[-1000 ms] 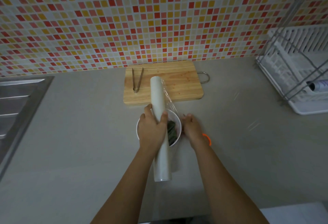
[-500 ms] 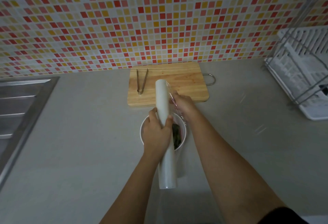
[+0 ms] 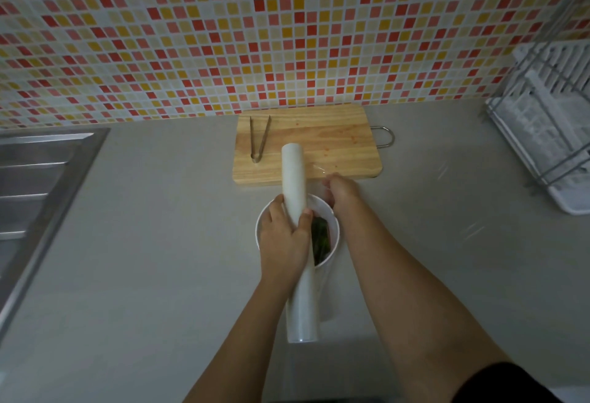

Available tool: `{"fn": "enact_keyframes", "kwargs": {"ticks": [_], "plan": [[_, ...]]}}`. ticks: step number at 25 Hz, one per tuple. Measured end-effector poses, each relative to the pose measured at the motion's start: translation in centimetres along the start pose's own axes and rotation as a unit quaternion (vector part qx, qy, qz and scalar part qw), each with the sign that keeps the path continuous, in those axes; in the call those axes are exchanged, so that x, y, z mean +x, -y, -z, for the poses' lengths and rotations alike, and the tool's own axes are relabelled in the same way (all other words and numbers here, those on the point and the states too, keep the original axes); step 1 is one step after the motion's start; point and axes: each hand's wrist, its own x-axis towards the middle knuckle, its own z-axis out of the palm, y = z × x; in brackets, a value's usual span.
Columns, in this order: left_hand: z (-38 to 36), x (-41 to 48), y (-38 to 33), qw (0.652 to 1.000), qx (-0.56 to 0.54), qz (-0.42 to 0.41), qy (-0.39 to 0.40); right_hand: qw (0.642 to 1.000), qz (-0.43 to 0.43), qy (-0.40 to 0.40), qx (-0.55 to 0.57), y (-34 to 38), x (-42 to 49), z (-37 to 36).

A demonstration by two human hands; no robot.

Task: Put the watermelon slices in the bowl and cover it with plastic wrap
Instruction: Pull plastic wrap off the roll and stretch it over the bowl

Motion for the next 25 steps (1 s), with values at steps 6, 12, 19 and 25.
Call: {"fn": "enact_keyframes", "kwargs": {"ticks": [6, 12, 19, 25], "plan": [[-0.2, 0.2, 0.3, 1.0, -0.01, 0.006, 0.009, 0.98, 0.105, -0.033, -0.165, -0.8, -2.2, 4.1], [-0.2, 0.3, 0.6, 0.999, -0.023, 0.012, 0.023, 0.974, 0.158, -0.008, -0.161, -5.9, -6.0, 4.6], [0.3, 0.2, 0.8, 0.998, -0.044, 0.03, 0.044, 0.983, 0.076, -0.018, -0.163, -4.7, -5.3, 4.5], [0.2, 0.0, 0.2, 0.996, -0.068, 0.031, 0.056, 0.99, 0.126, 0.002, -0.066, -4.7, -5.2, 3.9]]}}
